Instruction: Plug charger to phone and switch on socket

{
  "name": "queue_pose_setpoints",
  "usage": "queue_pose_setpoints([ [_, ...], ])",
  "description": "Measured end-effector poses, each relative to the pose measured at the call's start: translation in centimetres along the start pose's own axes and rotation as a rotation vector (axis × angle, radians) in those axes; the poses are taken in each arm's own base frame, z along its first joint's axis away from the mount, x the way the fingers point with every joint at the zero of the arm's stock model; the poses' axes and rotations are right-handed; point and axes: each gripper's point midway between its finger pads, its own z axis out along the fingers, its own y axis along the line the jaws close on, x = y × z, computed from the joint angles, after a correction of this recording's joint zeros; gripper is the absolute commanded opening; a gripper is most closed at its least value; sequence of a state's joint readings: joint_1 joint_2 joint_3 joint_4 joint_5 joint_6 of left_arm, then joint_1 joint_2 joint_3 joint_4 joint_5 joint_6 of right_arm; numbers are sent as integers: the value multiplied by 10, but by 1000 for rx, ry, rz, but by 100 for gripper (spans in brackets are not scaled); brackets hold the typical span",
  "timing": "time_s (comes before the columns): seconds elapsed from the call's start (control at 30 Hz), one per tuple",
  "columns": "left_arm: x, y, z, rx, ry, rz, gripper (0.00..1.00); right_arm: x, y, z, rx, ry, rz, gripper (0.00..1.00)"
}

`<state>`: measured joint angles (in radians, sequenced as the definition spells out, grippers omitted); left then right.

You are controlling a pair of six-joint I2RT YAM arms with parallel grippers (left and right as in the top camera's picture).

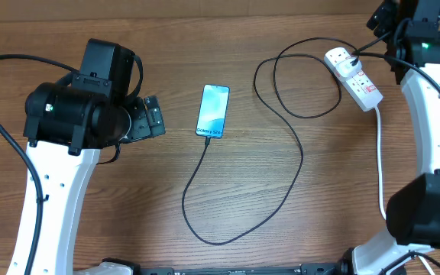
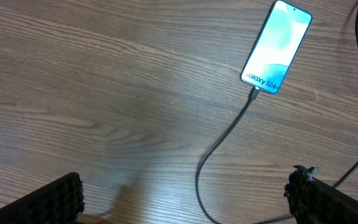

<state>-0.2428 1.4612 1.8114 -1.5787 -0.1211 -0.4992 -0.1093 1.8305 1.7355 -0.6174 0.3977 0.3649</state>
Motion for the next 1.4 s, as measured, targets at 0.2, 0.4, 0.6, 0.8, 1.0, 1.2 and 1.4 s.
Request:
queue_pose_setpoints([
  [0.2, 0, 0, 0, 0, 0, 0, 100, 24, -16, 39, 94, 47, -65, 100],
  [0.4, 0, 0, 0, 0, 0, 0, 100, 56, -60, 80, 174, 172, -56, 100],
  [0.6, 0, 0, 0, 0, 0, 0, 100, 64, -87, 99, 65, 270, 44, 100],
  [0.8, 0, 0, 0, 0, 0, 0, 100, 94, -86, 114, -10, 382, 51, 100],
  [1.0, 0, 0, 0, 0, -1, 0, 100, 138, -75, 130, -47, 502, 30, 100],
  [1.2, 0, 0, 0, 0, -1, 0, 100, 152, -74, 135, -51, 538, 49, 100],
  [1.4, 0, 0, 0, 0, 0, 0, 100, 174, -75, 145, -45, 590, 75, 100],
])
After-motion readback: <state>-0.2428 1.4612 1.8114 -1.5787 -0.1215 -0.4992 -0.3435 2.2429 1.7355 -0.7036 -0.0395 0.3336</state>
